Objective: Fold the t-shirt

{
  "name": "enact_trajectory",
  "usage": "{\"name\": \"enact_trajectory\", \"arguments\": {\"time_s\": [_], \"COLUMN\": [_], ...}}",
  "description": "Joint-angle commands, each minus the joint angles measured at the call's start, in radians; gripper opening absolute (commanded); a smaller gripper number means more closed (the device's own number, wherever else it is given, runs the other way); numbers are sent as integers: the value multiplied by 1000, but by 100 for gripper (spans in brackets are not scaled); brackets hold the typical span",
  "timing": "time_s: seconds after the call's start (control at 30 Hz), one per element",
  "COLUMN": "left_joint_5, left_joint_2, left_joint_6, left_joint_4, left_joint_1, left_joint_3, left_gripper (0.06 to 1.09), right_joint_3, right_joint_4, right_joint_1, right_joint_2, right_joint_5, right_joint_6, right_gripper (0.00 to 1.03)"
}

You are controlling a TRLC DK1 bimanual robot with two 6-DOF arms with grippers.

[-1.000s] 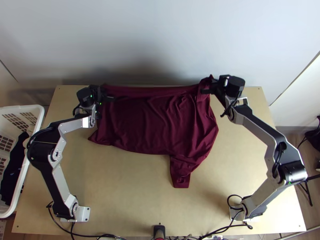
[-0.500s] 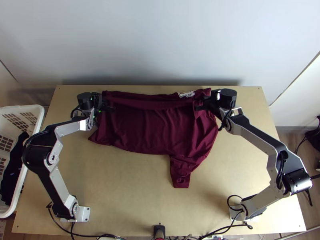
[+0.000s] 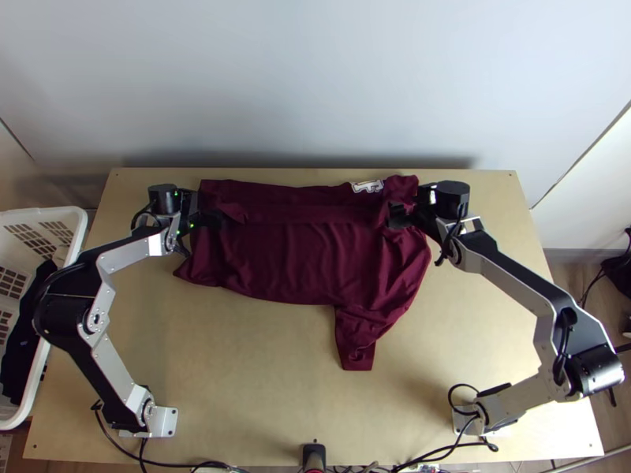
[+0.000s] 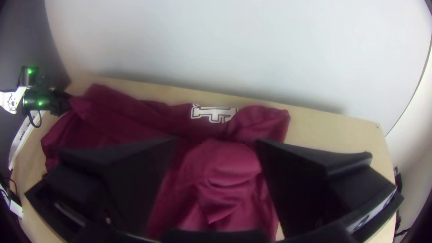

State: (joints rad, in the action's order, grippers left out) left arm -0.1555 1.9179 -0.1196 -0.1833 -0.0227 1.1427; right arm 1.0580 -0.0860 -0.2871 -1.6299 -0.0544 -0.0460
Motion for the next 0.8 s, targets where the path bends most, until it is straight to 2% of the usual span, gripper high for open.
{"name": "enact_trajectory", "arguments": {"time_s": [0.0, 0.17, 0.37, 0.5, 0.67, 0.77], "left_joint_5": [-27, -29, -88, -119, -131, -131], "left_joint_2": [-54, -172, -342, -470, -569, -591], "left_joint_6": [37, 24, -64, -117, -138, -138], "left_joint_4": [137, 235, 424, 528, 561, 601], "left_joint_1": [30, 66, 136, 155, 152, 144], "left_joint_3": [3, -67, -143, -222, -342, -371], "left_gripper": [104, 104, 104, 104, 104, 104], "right_joint_3": [-32, -135, -199, -256, -303, -299], "right_joint_4": [84, 138, 351, 422, 474, 557], "right_joint_1": [-15, -55, -141, -164, -176, -187], "right_joint_2": [93, 257, 429, 530, 608, 654], "right_joint_5": [-5, -24, -28, -41, -55, -85], "right_joint_6": [15, 14, -2, -28, -57, -57], "right_gripper": [98, 98, 98, 98, 98, 98]}}
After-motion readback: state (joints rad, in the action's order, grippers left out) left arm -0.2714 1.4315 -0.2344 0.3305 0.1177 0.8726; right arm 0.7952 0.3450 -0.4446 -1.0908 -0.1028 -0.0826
